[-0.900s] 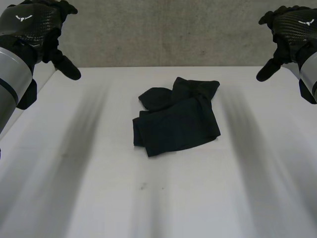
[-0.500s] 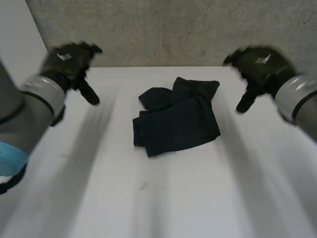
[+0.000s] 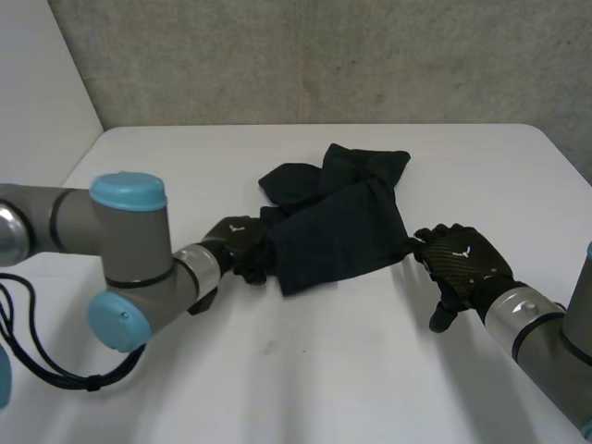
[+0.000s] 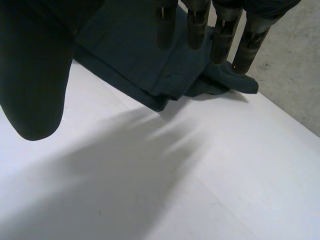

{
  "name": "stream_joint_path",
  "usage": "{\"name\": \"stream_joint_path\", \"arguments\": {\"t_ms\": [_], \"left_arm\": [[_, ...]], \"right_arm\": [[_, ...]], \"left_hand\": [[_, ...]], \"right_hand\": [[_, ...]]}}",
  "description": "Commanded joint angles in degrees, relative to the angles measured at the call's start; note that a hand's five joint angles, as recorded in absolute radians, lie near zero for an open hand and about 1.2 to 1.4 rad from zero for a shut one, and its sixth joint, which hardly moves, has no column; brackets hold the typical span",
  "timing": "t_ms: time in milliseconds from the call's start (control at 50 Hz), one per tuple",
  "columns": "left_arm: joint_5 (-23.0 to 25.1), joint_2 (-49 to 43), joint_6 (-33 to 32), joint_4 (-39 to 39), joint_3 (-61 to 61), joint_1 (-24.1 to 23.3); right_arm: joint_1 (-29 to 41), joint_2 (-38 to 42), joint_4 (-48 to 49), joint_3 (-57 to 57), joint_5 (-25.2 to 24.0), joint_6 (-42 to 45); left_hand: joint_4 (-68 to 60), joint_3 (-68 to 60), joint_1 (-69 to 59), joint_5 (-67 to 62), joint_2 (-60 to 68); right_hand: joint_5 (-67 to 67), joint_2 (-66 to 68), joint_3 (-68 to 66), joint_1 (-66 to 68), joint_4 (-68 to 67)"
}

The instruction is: Fold the shorts.

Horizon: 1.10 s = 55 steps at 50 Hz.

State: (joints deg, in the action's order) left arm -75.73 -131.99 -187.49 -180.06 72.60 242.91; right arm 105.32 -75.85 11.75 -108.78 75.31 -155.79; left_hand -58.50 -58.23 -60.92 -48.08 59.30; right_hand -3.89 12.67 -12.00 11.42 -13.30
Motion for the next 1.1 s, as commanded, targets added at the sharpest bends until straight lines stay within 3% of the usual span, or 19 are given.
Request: {"name": "stream_joint_path", "arguments": {"t_ms": [20,160,320,340,360,440,540,640,820,900,980,1100], "left_arm": [[-5.47,0.59,0.54,-4.59,-0.35,-4.54],[-9.61,7.27,0.10,-5.12,0.09,-16.23],[-13.99,6.23,-0.51,-5.21,0.00,-28.27],[-14.79,5.79,-0.86,-5.30,0.00,-28.89],[-16.88,5.09,-2.08,-5.47,-0.08,-29.42],[-22.24,4.90,-6.99,-5.74,-0.17,-29.34],[-26.04,5.78,-12.55,-5.65,0.53,-28.02],[-26.83,11.22,-13.61,-4.95,2.90,-25.03],[-25.96,16.59,-13.52,-4.68,9.32,-19.06],[-25.69,15.89,-13.43,-4.68,10.28,-15.11],[-23.24,13.96,-13.17,-5.12,10.11,-11.50],[-13.75,6.40,-13.08,-5.30,8.97,-6.22]], "right_arm": [[-0.11,-3.68,0.73,0.15,0.71,0.05],[-1.95,-8.52,1.61,-0.38,2.29,-0.56],[-5.65,-10.01,1.43,-0.47,3.09,-1.27],[-6.00,-10.28,1.34,-0.47,3.09,-1.27],[-6.52,-10.54,1.26,-0.47,3.09,-1.35],[-6.79,-11.24,0.99,-0.47,3.00,-1.44],[-6.62,-12.21,0.82,-0.65,2.82,-1.35],[-6.26,-12.74,-1.81,-0.56,2.82,-1.00],[-6.00,-14.41,-17.71,2.34,1.33,-1.44],[-6.00,-14.23,-16.51,2.17,1.50,-4.93],[-6.00,-13.18,-13.08,1.29,1.59,-12.14],[-5.74,-7.65,-9.73,0.32,2.12,-15.24]], "left_hand": [[-21.50,-21.77,-19.08,-21.92,20.70],[-21.50,-21.77,-19.08,-21.92,20.70],[-21.50,-21.77,-19.08,-21.92,20.70],[-18.19,-18.46,-15.78,-18.62,17.39],[-6.33,-6.60,-3.92,-6.76,5.53],[26.16,25.89,28.57,25.73,-26.95],[38.01,37.74,40.42,37.58,-38.81],[40.88,40.61,43.29,40.45,-41.68],[42.40,42.13,44.81,41.97,-43.20],[42.40,42.13,44.81,41.97,-43.20],[42.40,42.13,44.81,41.97,-43.20],[40.89,40.62,43.30,40.46,-41.69]], "right_hand": [[3.89,-2.67,2.00,-1.42,3.30],[3.89,-2.67,2.00,-1.42,3.30],[3.89,-2.67,2.00,-1.42,3.30],[3.89,-2.67,2.00,-1.42,3.30],[3.89,-2.67,2.00,-1.42,3.30],[3.89,-2.67,2.00,-1.42,3.30],[3.89,-2.67,2.00,-1.42,3.30],[3.89,-2.67,2.00,-1.42,3.30],[3.89,-2.67,2.00,-1.42,3.30],[3.89,-2.67,2.00,-1.42,3.30],[3.89,-2.67,2.00,-1.42,3.30],[3.89,-2.67,2.00,-1.42,3.30]]}}
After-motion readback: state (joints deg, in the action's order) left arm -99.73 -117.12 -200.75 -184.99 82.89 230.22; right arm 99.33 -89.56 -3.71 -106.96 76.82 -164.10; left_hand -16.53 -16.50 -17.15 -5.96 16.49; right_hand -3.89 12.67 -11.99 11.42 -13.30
